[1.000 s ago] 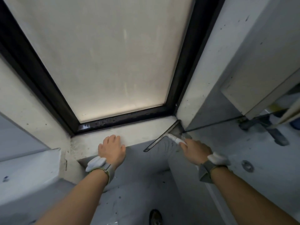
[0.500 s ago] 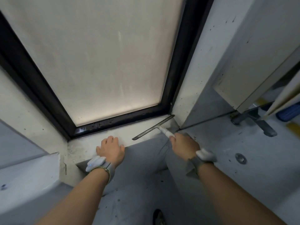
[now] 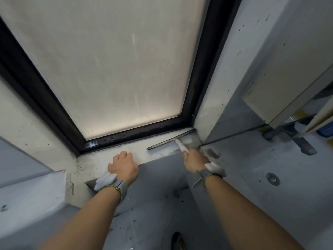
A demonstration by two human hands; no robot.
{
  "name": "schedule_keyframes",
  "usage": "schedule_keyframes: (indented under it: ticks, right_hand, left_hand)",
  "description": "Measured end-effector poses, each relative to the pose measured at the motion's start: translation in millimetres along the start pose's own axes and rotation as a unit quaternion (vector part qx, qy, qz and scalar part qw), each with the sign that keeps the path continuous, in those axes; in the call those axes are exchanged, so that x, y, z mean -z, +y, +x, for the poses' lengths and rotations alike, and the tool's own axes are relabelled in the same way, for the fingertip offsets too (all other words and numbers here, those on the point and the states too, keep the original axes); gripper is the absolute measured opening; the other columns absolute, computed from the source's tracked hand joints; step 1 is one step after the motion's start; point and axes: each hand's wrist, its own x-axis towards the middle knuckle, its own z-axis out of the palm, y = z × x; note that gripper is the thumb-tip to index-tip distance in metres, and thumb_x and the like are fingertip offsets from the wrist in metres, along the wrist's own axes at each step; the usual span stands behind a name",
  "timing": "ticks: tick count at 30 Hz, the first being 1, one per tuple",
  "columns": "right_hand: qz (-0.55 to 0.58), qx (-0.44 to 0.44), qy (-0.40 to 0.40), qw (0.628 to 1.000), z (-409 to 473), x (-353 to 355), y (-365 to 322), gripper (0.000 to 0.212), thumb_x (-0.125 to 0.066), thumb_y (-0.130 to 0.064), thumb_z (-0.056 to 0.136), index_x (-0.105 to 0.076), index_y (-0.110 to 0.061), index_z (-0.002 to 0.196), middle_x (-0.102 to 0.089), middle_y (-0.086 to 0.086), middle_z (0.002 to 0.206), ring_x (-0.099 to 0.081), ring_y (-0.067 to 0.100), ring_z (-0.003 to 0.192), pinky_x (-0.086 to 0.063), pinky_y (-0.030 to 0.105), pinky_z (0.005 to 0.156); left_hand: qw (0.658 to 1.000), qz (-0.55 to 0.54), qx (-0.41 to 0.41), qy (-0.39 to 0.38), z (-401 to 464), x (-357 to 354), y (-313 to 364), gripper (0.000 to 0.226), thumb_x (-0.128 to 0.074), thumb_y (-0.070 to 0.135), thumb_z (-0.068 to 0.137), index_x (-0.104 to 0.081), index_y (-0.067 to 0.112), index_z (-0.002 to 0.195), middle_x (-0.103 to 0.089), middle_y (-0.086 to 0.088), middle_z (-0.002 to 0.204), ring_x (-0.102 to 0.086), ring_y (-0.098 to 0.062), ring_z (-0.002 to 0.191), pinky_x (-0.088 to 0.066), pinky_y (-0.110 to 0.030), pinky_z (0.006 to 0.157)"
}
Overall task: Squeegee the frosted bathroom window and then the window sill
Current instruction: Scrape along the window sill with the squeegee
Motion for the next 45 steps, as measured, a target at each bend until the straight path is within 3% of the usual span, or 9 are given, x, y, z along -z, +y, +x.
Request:
schedule_keyframes:
  ticks: [5, 16, 20, 25, 30, 34, 38, 41, 45]
  right_hand:
    - [0.026, -0.010, -0.020, 0.999, -36.8, -8.8, 22.5, 0.036, -0.028, -0.046, 0.105, -0.046, -0.017, 0.092, -0.060, 0.007, 0.091, -0.049, 0.027, 0.073, -0.038, 0.034, 0.067]
    - [0.005, -0.016, -0.006, 1.000, -80.0, -13.9, 34.8, 0.034, -0.028, -0.046, 0.104, -0.045, -0.019, 0.092, -0.065, 0.007, 0.098, -0.048, 0.026, 0.071, -0.035, 0.034, 0.064]
    - [0.004, 0.035, 0.027, 0.999, -74.4, -1.6, 17.0, 0.033, -0.028, -0.046, 0.104, -0.042, -0.021, 0.088, -0.060, 0.006, 0.087, -0.046, 0.022, 0.063, -0.030, 0.033, 0.056]
    - [-0.042, 0.132, 0.037, 0.990, -56.2, 6.8, -7.1, 0.031, -0.034, -0.048, 0.102, -0.043, -0.021, 0.088, -0.067, 0.012, 0.094, -0.058, 0.032, 0.076, -0.032, 0.034, 0.060]
    - [-0.176, 0.374, -0.017, 0.910, -29.9, 12.9, -31.2, 0.031, -0.033, -0.051, 0.099, -0.048, -0.025, 0.099, -0.068, 0.005, 0.092, -0.059, 0.030, 0.073, -0.037, 0.034, 0.059]
    - [-0.238, 0.496, -0.040, 0.834, -9.2, 14.2, -77.7, 0.037, -0.030, -0.056, 0.098, -0.050, -0.025, 0.103, -0.068, 0.003, 0.092, -0.058, 0.027, 0.071, -0.036, 0.032, 0.060]
    - [-0.254, 0.543, -0.071, 0.797, 7.8, 10.8, -144.1, 0.038, -0.028, -0.057, 0.095, -0.054, -0.029, 0.100, -0.065, -0.001, 0.084, -0.061, 0.029, 0.074, -0.035, 0.034, 0.059]
    - [-0.265, 0.533, -0.081, 0.799, 12.7, 9.3, -174.9, 0.038, -0.027, -0.058, 0.094, -0.053, -0.031, 0.091, -0.048, -0.010, 0.066, -0.053, 0.023, 0.062, -0.034, 0.033, 0.054]
    - [-0.275, 0.524, -0.082, 0.802, 19.2, 1.0, -183.5, 0.038, -0.027, -0.060, 0.093, -0.053, -0.032, 0.091, -0.047, -0.009, 0.069, -0.051, 0.025, 0.064, -0.037, 0.035, 0.059]
  left_hand:
    - [1.000, 0.002, -0.004, -0.002, -1.7, 0.0, -1.4, 0.029, -0.033, 0.025, 0.098, -0.051, 0.017, 0.120, -0.045, -0.002, 0.137, -0.040, -0.027, 0.128, -0.041, -0.045, 0.100]
    - [1.000, 0.000, -0.006, 0.006, -3.6, -1.9, -3.7, 0.030, -0.032, 0.027, 0.097, -0.051, 0.018, 0.119, -0.046, -0.002, 0.135, -0.041, -0.027, 0.127, -0.042, -0.044, 0.096]
    - [1.000, -0.021, 0.005, 0.006, -2.0, 0.5, -4.6, 0.032, -0.032, 0.023, 0.098, -0.053, 0.018, 0.122, -0.046, -0.002, 0.138, -0.041, -0.027, 0.129, -0.040, -0.042, 0.099]
    - [0.989, -0.136, 0.039, 0.040, -9.2, 5.1, -12.1, 0.047, -0.034, 0.013, 0.098, -0.043, 0.013, 0.144, -0.043, -0.008, 0.149, -0.039, -0.029, 0.136, -0.038, -0.040, 0.109]
    - [0.970, -0.182, 0.118, 0.111, -31.0, 4.3, -34.1, 0.046, -0.035, 0.016, 0.099, -0.042, 0.011, 0.145, -0.042, -0.012, 0.147, -0.035, -0.032, 0.135, -0.034, -0.042, 0.110]
    - [0.950, -0.211, 0.197, 0.121, -39.4, 9.3, -35.4, 0.045, -0.037, 0.026, 0.102, -0.042, 0.009, 0.143, -0.041, -0.016, 0.146, -0.035, -0.034, 0.134, -0.031, -0.043, 0.111]
    - [0.934, -0.223, 0.243, 0.134, -38.2, 15.0, -44.4, 0.044, -0.037, 0.027, 0.103, -0.043, 0.007, 0.141, -0.042, -0.020, 0.144, -0.036, -0.037, 0.134, -0.029, -0.042, 0.112]
    - [0.935, -0.227, 0.240, 0.130, -37.6, 15.5, -47.0, 0.041, -0.037, 0.028, 0.103, -0.048, 0.005, 0.135, -0.048, -0.022, 0.139, -0.041, -0.039, 0.130, -0.033, -0.043, 0.109]
    - [0.937, -0.228, 0.237, 0.119, -33.2, 7.9, -53.2, 0.040, -0.036, 0.034, 0.103, -0.052, 0.007, 0.128, -0.053, -0.021, 0.134, -0.045, -0.039, 0.126, -0.037, -0.044, 0.106]
